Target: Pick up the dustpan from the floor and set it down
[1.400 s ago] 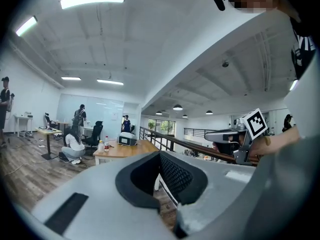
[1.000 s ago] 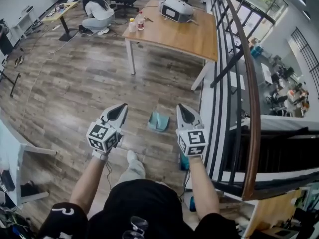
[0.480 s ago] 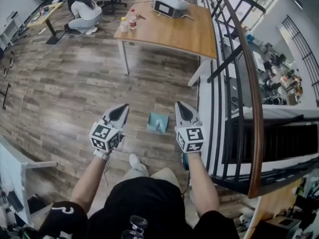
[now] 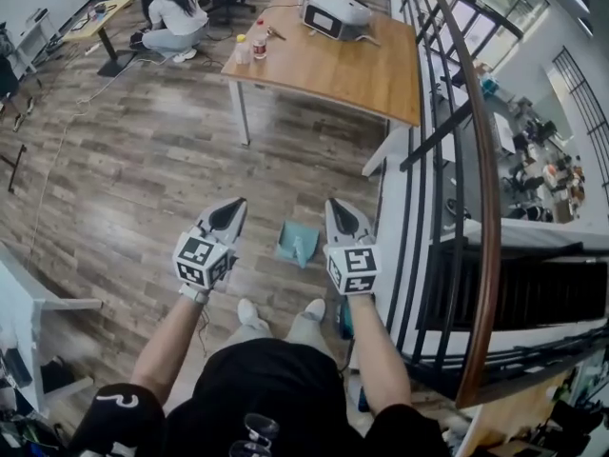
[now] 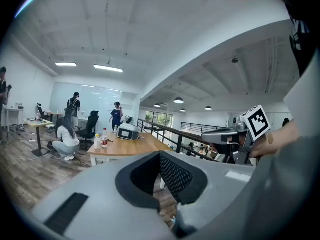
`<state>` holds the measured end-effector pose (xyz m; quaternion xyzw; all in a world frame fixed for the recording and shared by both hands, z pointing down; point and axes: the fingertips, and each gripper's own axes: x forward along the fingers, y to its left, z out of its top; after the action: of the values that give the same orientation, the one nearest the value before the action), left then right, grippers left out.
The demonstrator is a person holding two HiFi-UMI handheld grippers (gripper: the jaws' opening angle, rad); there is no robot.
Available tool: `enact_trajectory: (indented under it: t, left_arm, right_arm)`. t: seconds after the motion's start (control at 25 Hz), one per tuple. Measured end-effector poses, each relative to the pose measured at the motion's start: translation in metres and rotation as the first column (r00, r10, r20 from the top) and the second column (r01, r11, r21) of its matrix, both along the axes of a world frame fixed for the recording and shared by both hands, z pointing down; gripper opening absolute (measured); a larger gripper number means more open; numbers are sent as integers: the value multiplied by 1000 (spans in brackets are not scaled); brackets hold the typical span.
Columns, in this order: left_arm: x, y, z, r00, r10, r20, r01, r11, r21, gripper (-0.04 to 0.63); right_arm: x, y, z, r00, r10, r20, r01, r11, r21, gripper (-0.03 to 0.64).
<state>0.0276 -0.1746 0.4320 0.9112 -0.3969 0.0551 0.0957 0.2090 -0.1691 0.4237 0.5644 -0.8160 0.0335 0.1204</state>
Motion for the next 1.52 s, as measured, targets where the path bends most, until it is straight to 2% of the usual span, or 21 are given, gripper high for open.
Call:
enact_trajectory:
  t: [0.24, 0.48, 0.72, 0.92, 1.24, 1.28, 1.36, 1.52]
  left_arm:
    - [32, -6, -9, 999, -48, 14, 47, 998, 32, -3]
    - [46, -10, 13, 997, -77, 12, 77, 997, 22, -3]
    - [40, -16, 51, 996, -88, 19, 89, 996, -11, -3]
    - [30, -19, 88, 996, -87, 7, 87, 995, -43, -3]
    - [19, -36, 179, 996, -84, 1, 84, 992, -98, -3]
    - [18, -36, 189, 996, -85, 0, 85, 991, -107, -3]
    - [17, -37, 207, 996, -85, -2, 84, 988, -128, -3]
    - [22, -41, 235, 998, -68, -11, 66, 985, -160, -3]
  right_arm:
    - [16, -9, 3, 998, -60, -11, 60, 998, -26, -11]
    - [22, -17, 27, 997, -83, 2, 83, 996, -32, -11]
    - [4, -24, 67, 993, -115, -20, 114, 992, -56, -11]
    - [-5, -29, 108, 994, -103, -19, 101, 991, -89, -11]
    - [-15, -52, 211, 995, -100, -19, 96, 986, -139, -9]
    - [-17, -53, 225, 995, -102, -9, 99, 984, -150, 17]
    - [-20, -55, 258, 995, -99, 13, 100, 977, -189, 134]
    - [-22, -51, 340, 997, -78, 6, 76, 950, -302, 218]
